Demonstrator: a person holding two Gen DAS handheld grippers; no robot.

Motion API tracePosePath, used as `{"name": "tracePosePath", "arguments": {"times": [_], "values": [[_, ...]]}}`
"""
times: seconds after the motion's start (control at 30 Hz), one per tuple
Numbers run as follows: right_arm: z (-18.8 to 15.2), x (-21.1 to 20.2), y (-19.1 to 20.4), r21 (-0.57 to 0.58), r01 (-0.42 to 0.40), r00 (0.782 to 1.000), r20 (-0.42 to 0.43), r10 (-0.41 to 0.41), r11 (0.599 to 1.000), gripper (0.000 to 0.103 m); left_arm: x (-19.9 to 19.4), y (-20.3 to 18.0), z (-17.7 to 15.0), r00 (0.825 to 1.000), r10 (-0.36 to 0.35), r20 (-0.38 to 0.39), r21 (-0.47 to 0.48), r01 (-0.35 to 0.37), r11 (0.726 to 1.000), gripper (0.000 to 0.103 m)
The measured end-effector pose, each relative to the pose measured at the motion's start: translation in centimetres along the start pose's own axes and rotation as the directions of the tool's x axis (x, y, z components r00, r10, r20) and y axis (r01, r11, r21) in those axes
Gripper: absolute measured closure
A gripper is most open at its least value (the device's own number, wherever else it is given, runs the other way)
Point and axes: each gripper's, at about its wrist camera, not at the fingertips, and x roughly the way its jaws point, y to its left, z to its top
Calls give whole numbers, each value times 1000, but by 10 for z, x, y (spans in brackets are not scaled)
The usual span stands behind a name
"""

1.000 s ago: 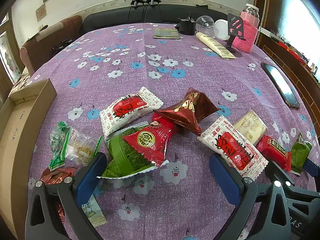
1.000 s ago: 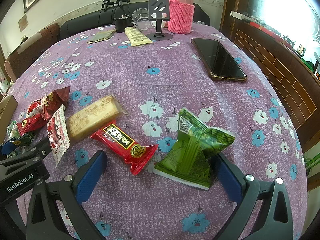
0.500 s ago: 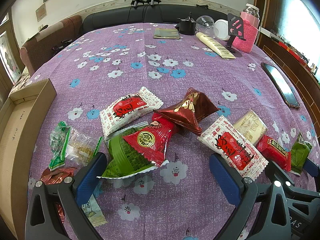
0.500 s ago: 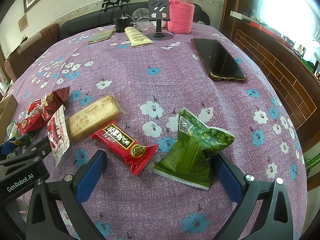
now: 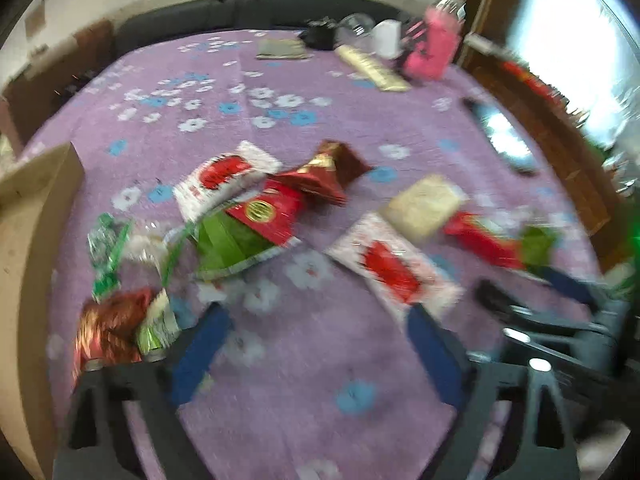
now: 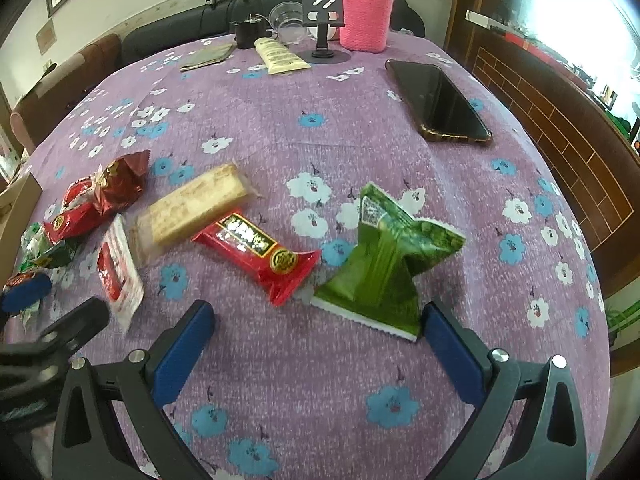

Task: Organize snacks
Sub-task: 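Grasp the red gold-print snack bag with the left gripper while the right grasps a red-white packet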

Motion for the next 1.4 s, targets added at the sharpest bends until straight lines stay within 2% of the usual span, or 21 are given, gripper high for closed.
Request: {"name": "tracePosePath", "arguments": {"times": [0.07,0.13,0.23,0.3,0.33,0.37,0.4,0.47,0.53,0.6,0.7,0.9,1.0,1.03,1.13,1.23,1.4], "values": [[-2,-2,-1,4,2,1000,4,-2,1000,0,-24,1,-4,997,-19,69,5,19,1000,17],[-5,-9,-2,16,-3,1000,23,3,1000,0,-55,4,-9,986,-34,166,26,31,999,17],[-12,-31,-5,22,-23,995,93,21,999,0,-110,19,-17,939,-19,344,35,8,999,16],[-13,-47,-2,3,-51,987,153,50,999,0,-139,33,-20,898,-1,441,23,-10,1000,8],[-14,-55,1,-16,-71,980,185,73,997,0,-150,43,-21,877,13,479,2,-16,1000,1],[-13,-58,3,-28,-88,976,195,92,996,0,-157,55,-21,864,25,502,-26,-14,1000,0],[-11,-60,6,-42,-117,972,199,123,992,0,-159,66,-18,868,28,497,-49,-4,999,0],[-6,-58,16,-67,-172,965,189,181,983,0,-153,93,-14,892,26,451,-115,29,993,0],[-2,-54,30,-101,-204,959,177,220,974,2,-140,111,-13,914,75,399,-175,-4,985,1],[2,-48,45,-133,-216,960,150,235,967,9,-128,118,-16,927,84,365,-192,-13,981,1],[5,-38,61,-156,-242,960,105,259,958,18,-115,121,-22,942,63,330,-180,-3,984,1],[9,-22,86,-191,-239,963,76,257,952,19,-90,106,-27,966,39,254,-112,-10,994,1],[10,-15,94,-203,-240,964,63,257,949,28,-74,102,-27,976,51,214,-89,-32,995,2],[10,-12,96,-208,-239,965,57,255,949,30,-70,102,-27,977,60,203,-85,-43,995,7],[10,-5,100,-213,-245,965,36,258,946,46,-54,106,-23,987,62,149,-84,-50,995,27],[8,-5,99,-215,-240,966,49,255,947,53,-44,110,-23,992,46,115,-82,-36,996,44],[7,-6,97,-207,-259,960,56,276,943,67,-37,103,-21,991,78,108,-34,-75,997,44]]}}
